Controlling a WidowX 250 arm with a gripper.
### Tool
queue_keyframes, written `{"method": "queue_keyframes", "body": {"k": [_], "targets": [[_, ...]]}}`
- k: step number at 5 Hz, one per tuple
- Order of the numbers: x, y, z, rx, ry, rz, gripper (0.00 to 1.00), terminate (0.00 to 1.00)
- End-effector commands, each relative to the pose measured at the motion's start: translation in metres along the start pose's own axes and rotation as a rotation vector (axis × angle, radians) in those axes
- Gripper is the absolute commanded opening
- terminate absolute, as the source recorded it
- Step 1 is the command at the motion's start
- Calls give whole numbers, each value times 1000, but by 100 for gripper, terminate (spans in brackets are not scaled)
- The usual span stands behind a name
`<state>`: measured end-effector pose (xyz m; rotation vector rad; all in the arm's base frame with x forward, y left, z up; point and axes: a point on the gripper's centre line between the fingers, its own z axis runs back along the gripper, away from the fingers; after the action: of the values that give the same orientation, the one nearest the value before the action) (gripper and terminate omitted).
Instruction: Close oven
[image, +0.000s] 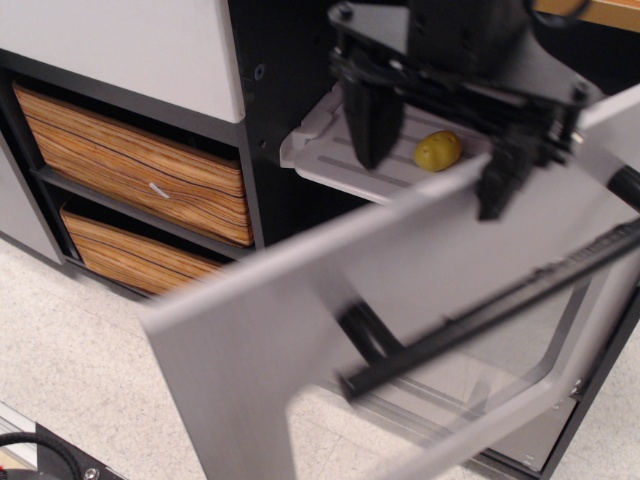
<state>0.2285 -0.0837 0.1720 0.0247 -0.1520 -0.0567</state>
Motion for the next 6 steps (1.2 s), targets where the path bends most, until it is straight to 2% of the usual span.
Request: {"method": "queue_keyframes", "body": {"k": [1,2,3,4,5,6], "targets": [[28,42,38,15,-64,67,100,0],[19,44,49,-20,-50,44,100,0],[5,33,26,3,-10,22,100,0],[6,35,-25,47,25,43,100,0],[11,41,-66,77,17,57,100,0],[25,50,-90,96,-4,63,100,0]]}}
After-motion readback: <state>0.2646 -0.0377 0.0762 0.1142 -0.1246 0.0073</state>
